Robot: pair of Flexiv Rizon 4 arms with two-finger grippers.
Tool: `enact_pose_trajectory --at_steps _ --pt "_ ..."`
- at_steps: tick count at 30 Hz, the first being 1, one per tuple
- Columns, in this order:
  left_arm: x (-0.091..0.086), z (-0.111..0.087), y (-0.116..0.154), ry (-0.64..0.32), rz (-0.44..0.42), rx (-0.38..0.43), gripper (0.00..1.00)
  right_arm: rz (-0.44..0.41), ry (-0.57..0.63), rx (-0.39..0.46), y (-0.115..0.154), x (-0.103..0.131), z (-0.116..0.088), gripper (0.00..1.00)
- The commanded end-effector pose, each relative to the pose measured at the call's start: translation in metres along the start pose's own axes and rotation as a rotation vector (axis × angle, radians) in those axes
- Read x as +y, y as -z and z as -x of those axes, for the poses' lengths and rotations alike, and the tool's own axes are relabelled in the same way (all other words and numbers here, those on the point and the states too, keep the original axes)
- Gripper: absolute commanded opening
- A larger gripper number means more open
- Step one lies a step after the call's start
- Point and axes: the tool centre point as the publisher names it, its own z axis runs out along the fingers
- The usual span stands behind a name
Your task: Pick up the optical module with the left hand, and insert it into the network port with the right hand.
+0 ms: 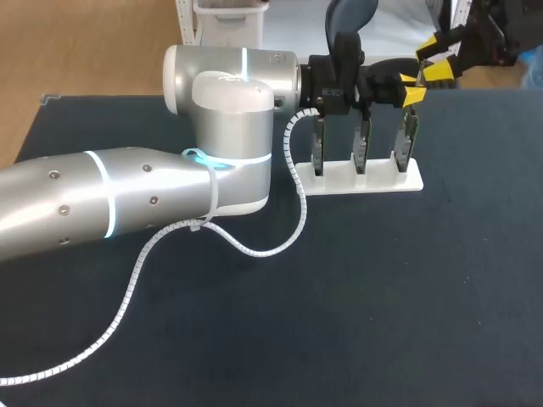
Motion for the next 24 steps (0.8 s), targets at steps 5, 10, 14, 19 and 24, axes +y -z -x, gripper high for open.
enact_pose_trajectory --at_steps 5,10,14,19,24 --pt "0.0028 0.0002 -0.0014 0.001 -0.005 0.003 0.00 -0.007 0.005 0.001 -0.0015 0.0039 0.0003 0.00" --pt "0.0028 0.0002 -0.0014 0.001 -0.005 0.003 0.00 -0.005 0.006 -0.002 -0.0026 0.0038 0.0001 0.00" --pt "0.0028 0.0002 -0.0014 0.001 -0.005 0.003 0.60 -0.005 0.006 -0.004 -0.0029 0.0039 0.0001 0.00" --pt "0.0028 0.0002 -0.0014 0.001 -0.005 0.003 1.00 -0.006 0.006 -0.006 -0.0029 0.0039 -0.0001 0.00" --pt "0.0020 0.0102 0.0066 0.038 -0.017 0.034 1.00 -0.008 0.006 -0.010 -0.0027 0.0040 -0.0004 0.00"
